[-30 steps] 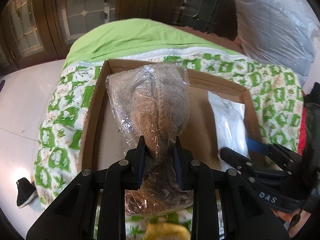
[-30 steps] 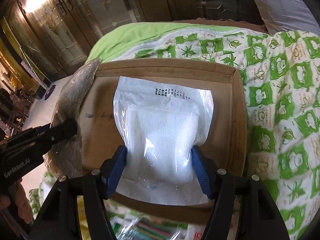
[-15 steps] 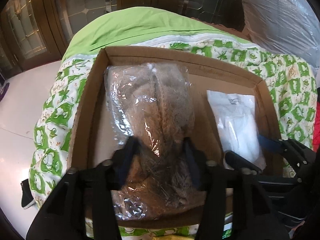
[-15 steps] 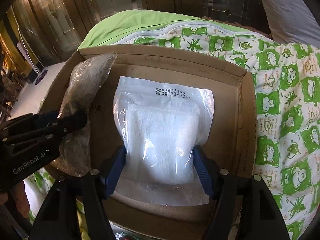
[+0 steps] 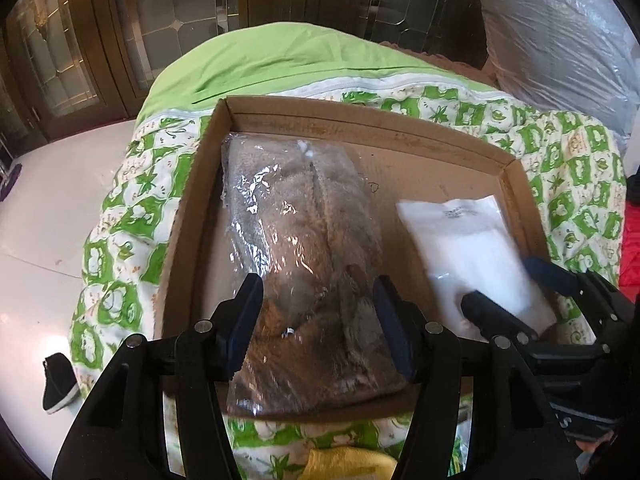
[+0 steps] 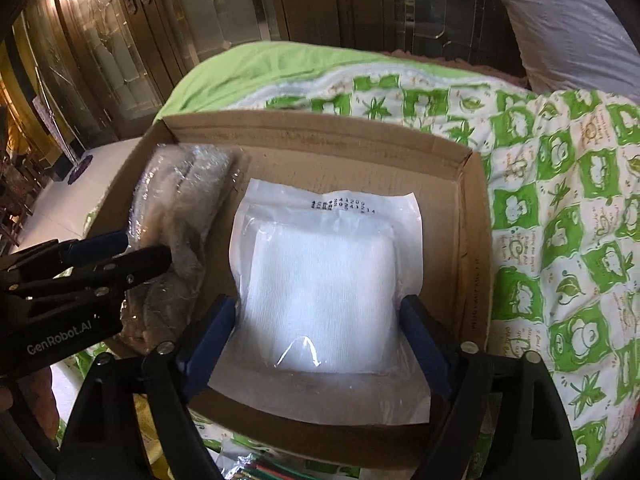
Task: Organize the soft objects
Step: 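Lower both held items into the cardboard tray and open both grippers, then move both grippers back toward the remaining items beside the tray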
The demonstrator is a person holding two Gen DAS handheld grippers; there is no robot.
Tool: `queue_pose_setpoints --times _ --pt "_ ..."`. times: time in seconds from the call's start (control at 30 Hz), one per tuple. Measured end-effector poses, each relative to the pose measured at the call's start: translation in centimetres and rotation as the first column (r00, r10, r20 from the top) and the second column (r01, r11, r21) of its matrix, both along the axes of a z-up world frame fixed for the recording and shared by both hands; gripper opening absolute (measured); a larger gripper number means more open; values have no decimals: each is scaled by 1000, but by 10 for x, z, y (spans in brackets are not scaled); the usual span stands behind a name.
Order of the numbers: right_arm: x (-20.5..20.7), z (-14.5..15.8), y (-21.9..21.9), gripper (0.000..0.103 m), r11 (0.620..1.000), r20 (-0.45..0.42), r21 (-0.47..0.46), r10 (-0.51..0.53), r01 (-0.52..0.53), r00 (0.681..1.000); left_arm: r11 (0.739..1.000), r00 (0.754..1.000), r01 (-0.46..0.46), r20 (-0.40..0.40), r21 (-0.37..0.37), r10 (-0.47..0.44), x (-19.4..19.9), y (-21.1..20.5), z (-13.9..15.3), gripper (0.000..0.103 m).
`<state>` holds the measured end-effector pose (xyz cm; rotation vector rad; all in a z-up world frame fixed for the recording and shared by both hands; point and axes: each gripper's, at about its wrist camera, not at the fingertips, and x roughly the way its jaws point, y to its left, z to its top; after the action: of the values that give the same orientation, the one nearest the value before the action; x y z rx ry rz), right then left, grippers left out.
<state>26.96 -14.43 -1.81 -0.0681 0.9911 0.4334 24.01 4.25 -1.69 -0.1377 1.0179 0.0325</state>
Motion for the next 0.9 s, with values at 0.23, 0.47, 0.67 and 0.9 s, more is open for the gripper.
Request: queue_pose_setpoints --times 0.23,0.47,0.67,0.9 --pt "3 -5 -4 102 999 -17 29 -24 25 1000 999 999 -12 37 -53 14 -40 5 16 58" --pt "-18 -2 -18 102 996 -47 78 -39 43 998 996 999 -34 20 -82 36 -88 17 15 58" --pt "-48 1 -37 102 991 -66 122 -56 63 996 991 998 -56 11 -122 57 -137 21 6 58" --pt "-74 3 -60 102 983 -80 150 -96 107 992 982 996 -78 -50 -173 70 -170 17 -9 58"
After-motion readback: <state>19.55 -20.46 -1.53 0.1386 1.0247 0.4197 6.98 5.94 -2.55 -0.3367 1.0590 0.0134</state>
